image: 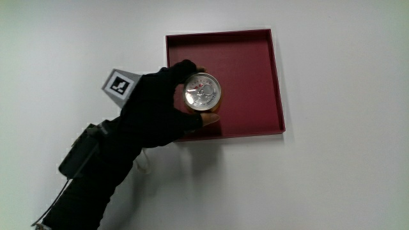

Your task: Place red bull into plate

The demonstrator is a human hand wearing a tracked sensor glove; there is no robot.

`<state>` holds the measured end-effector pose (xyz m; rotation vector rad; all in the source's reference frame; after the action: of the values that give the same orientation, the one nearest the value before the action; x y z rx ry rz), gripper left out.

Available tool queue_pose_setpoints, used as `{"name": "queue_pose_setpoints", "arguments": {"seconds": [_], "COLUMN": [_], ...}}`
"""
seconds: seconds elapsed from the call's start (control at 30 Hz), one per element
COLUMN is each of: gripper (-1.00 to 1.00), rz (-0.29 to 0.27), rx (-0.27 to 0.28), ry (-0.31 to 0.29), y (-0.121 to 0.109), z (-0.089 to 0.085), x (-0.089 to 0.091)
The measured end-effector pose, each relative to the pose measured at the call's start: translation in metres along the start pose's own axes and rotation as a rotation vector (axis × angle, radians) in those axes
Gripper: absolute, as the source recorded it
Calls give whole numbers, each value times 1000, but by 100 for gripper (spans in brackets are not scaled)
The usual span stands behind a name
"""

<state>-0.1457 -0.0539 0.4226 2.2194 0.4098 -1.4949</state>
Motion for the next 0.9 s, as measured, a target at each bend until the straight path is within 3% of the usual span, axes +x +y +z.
{"name": "queue_pose_setpoints", "arguments": {"seconds": [0.03, 0.07, 0.2, 0.4, 0.63, 0.7, 0.73, 0.77, 0.9], "gripper": [0, 0, 0, 0, 0, 0, 0, 0, 0], "rz": [-1, 10, -2, 40, 88, 74, 85, 103, 106], "rx": [-6, -4, -3, -5, -19, -22, -22, -34, -33], "ry": [-17, 42, 33, 47, 17, -13, -12, -49, -45], "y": [3, 5, 12, 18, 21, 22, 22, 23, 22], "z": [-3, -5, -14, -21, -25, -25, -25, -25, -24], "x": [0, -4, -12, -27, -42, -45, -47, -48, -50]}}
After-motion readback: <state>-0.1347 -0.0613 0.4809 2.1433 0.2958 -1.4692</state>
